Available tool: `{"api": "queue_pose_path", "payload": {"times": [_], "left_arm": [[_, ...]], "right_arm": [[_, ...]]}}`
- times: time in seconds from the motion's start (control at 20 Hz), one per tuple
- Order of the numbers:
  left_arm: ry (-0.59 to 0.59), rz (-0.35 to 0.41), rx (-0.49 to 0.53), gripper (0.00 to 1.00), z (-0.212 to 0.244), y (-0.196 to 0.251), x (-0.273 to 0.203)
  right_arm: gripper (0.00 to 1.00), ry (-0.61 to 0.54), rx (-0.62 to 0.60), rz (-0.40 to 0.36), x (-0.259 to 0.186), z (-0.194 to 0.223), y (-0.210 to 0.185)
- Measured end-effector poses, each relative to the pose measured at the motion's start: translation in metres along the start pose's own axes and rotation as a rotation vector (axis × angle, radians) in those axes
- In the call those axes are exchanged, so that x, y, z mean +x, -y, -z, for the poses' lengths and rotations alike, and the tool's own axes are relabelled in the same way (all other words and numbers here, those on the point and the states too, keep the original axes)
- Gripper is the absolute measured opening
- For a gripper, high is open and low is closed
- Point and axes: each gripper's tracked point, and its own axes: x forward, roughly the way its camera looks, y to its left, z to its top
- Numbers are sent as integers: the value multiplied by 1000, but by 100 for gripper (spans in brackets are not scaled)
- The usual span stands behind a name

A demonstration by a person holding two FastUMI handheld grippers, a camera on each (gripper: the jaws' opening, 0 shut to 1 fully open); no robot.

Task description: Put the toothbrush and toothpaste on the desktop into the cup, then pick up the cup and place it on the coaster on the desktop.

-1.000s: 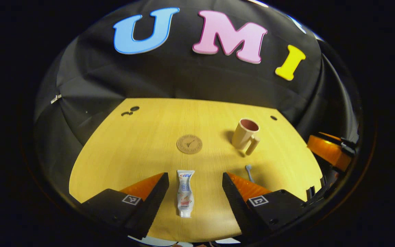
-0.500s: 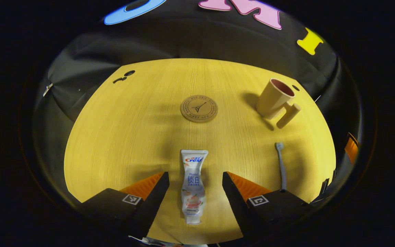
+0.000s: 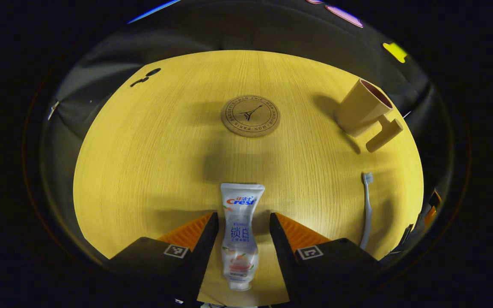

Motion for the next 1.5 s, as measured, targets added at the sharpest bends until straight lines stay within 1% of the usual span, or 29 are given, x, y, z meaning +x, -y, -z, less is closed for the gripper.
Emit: {"api": "queue_pose_path", "payload": {"times": [0.05,0.1,0.15,0.2,0.25,0.3,0.35,0.4,0.45,0.5,0.55,0.65,0.75,0.95,1.05,1.15,1.2,1.25,1.3,1.35,1.4,1.45,1.5], "left_arm": [[-14,-18,16,81,1,-4,2],[-24,-19,25,77,2,-6,1],[-36,-24,24,53,2,-6,1],[-50,-26,14,52,2,-6,1],[-66,-26,5,45,3,-5,2],[-76,-26,-2,48,2,-5,2],[-82,-24,-2,42,2,-5,2],[-87,-21,7,40,2,-5,2],[-83,-15,20,43,1,-6,2],[-79,-7,26,37,2,-6,2],[-70,1,29,35,2,-6,2],[-57,16,17,35,2,-7,2],[-43,31,-9,33,1,-6,1],[-26,66,-30,33,1,-7,1],[-25,85,-47,33,1,-7,1],[-21,97,-55,32,0,-7,1],[-19,100,-56,32,1,-7,1],[-17,101,-54,33,1,-6,1],[-19,102,-43,33,2,-6,1],[-17,100,-32,33,2,-7,1],[-17,96,-25,33,3,-7,1],[-12,93,-18,33,2,-7,1],[-12,88,-12,33,3,-7,1]], "right_arm": [[99,-13,4,-1,2,4,-2],[99,-31,10,-8,4,9,-5],[99,-51,11,-15,7,12,-9],[98,-66,2,-22,10,18,-13],[99,-88,-19,-25,15,24,-16],[92,-119,-39,-28,20,32,-19],[99,-148,-49,-36,23,38,-23],[99,-173,-54,-45,26,45,-27],[99,-197,-61,-50,30,50,-33],[99,-223,-67,-53,34,56,-37],[99,-249,-71,-56,38,60,-41],[99,-305,-85,-53,49,68,-46],[98,-351,-91,-32,61,77,-49],[98,-413,-87,33,79,84,-51],[94,-433,-80,51,88,88,-53],[88,-448,-105,67,95,95,-52],[79,-457,-117,80,94,96,-52],[76,-442,-114,83,99,94,-54],[73,-451,-111,94,98,93,-55],[73,-447,-108,98,103,91,-54],[68,-446,-113,115,105,91,-52],[61,-455,-115,129,105,91,-50],[49,-454,-108,131,106,90,-50]]}}
